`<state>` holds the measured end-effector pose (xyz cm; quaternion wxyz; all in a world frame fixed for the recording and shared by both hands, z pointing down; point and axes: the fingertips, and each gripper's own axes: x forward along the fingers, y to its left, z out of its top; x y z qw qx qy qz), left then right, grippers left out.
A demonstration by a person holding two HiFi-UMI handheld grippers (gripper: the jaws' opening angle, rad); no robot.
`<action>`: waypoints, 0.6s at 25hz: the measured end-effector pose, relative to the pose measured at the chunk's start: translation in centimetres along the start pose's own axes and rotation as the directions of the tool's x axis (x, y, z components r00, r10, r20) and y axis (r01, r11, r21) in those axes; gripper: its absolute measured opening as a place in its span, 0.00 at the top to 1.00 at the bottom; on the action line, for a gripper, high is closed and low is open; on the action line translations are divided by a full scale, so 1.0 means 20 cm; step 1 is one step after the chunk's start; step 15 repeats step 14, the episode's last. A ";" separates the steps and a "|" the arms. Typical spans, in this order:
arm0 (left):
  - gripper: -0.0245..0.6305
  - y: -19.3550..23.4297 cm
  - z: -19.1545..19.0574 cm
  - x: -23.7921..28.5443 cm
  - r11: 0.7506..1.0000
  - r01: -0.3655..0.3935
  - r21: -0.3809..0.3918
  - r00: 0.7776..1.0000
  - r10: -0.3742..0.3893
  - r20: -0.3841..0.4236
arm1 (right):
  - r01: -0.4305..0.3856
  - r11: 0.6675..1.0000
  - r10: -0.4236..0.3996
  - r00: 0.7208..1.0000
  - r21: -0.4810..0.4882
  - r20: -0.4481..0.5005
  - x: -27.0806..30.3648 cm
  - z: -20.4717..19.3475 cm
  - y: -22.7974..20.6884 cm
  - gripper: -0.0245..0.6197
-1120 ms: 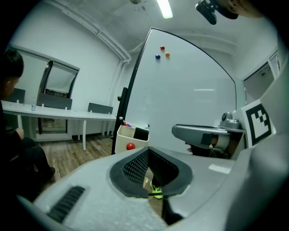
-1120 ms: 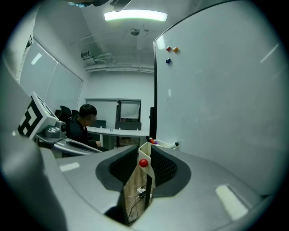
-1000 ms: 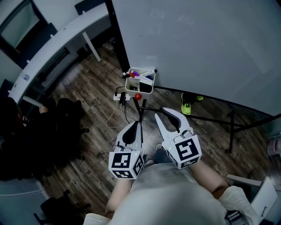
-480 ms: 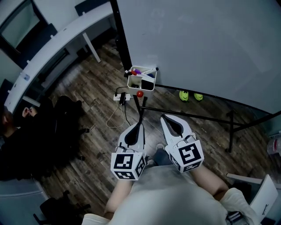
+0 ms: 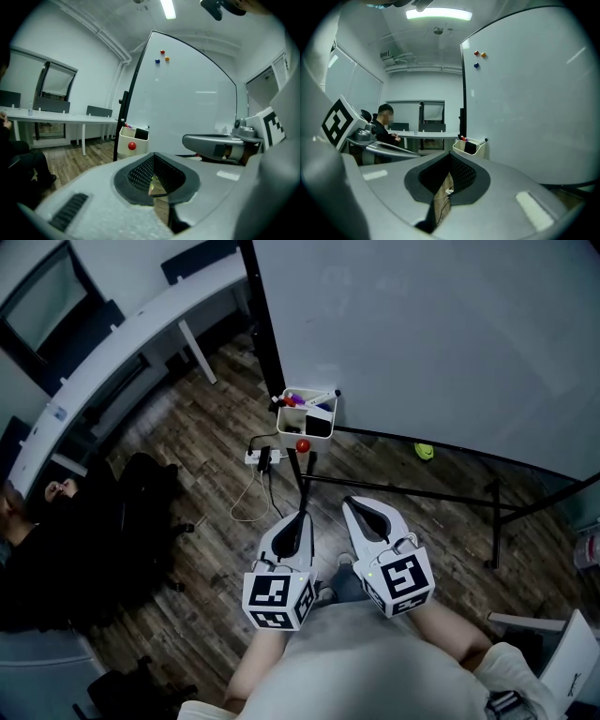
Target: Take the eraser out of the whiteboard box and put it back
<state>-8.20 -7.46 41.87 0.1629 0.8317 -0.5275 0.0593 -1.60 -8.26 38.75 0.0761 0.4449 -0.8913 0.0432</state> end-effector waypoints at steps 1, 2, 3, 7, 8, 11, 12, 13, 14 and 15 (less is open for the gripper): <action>0.96 0.00 0.00 0.00 1.000 0.000 -0.002 1.000 0.000 0.000 | -0.002 1.000 0.002 1.000 -0.001 -0.001 0.00 0.00 0.01 0.96; 0.96 0.00 0.00 -0.01 1.000 -0.001 -0.004 1.000 0.001 0.000 | -0.004 1.000 0.004 1.000 -0.002 -0.001 0.00 0.00 0.01 0.96; 0.96 0.00 0.00 -0.01 1.000 -0.001 -0.006 1.000 0.001 0.002 | -0.006 1.000 0.006 1.000 -0.003 -0.002 0.00 0.00 0.02 0.96; 0.96 0.01 0.00 -0.01 1.000 0.003 -0.008 1.000 -0.003 0.006 | -0.008 1.000 0.008 1.000 -0.005 -0.001 0.00 0.00 0.03 0.96; 0.96 0.01 0.00 -0.01 1.000 0.005 -0.007 1.000 -0.005 0.007 | -0.007 1.000 0.007 1.000 -0.005 -0.001 0.00 0.00 0.03 0.96; 0.96 0.00 0.00 0.00 1.000 0.010 -0.004 1.000 -0.010 0.007 | -0.004 1.000 0.004 1.000 0.001 -0.003 -0.01 -0.01 0.03 0.96; 0.96 0.00 0.00 0.00 1.000 0.012 -0.003 1.000 -0.012 0.006 | -0.003 1.000 0.003 1.000 0.004 -0.004 -0.02 -0.01 0.03 0.96; 0.96 -0.01 -0.01 0.00 1.000 0.014 -0.002 1.000 -0.014 0.005 | -0.001 1.000 0.001 1.000 0.007 -0.004 -0.02 -0.02 0.02 0.96; 0.96 -0.01 -0.01 0.00 1.000 0.016 -0.001 1.000 -0.016 0.004 | 0.002 1.000 -0.001 1.000 0.009 -0.005 -0.03 -0.02 0.02 0.96; 0.96 -0.01 -0.01 0.00 1.000 0.016 -0.001 1.000 -0.016 0.004 | 0.002 1.000 -0.001 1.000 0.009 -0.005 -0.03 -0.02 0.02 0.96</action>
